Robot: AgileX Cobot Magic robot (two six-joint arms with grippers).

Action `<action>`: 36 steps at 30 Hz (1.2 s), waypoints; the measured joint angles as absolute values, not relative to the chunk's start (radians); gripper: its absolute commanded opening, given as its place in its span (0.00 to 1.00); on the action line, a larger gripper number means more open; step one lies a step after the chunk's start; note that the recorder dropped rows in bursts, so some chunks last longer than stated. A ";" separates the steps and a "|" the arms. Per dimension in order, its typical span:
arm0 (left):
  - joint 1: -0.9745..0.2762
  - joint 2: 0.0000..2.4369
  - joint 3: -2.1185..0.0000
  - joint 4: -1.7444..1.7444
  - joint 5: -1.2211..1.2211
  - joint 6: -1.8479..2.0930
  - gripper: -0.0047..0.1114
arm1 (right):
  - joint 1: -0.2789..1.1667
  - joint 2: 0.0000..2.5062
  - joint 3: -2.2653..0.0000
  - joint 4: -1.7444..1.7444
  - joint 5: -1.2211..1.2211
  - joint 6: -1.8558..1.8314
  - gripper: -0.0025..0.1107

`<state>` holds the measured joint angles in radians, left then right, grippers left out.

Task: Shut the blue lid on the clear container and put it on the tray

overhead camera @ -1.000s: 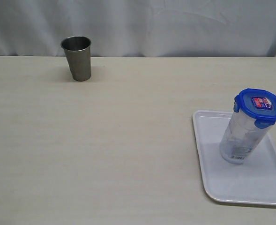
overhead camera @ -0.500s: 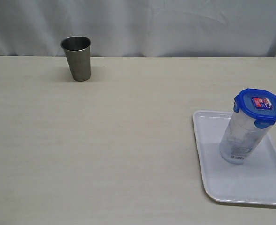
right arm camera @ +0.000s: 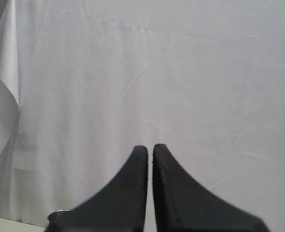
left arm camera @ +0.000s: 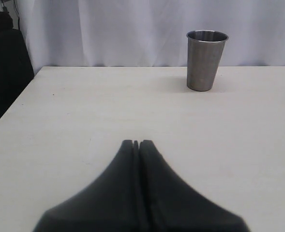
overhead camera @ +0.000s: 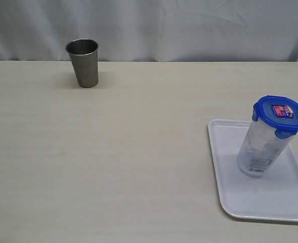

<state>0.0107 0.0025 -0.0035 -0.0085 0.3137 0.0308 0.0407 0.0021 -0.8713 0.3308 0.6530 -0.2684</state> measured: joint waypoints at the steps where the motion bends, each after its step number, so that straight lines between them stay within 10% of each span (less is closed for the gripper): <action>1: 0.011 0.002 -0.004 -0.008 0.314 0.031 0.04 | 0.041 0.002 -0.871 0.331 0.653 -0.268 0.06; 36: 0.011 0.002 -0.004 -0.008 0.315 0.031 0.04 | -0.029 0.004 -0.338 0.083 0.113 -0.191 0.06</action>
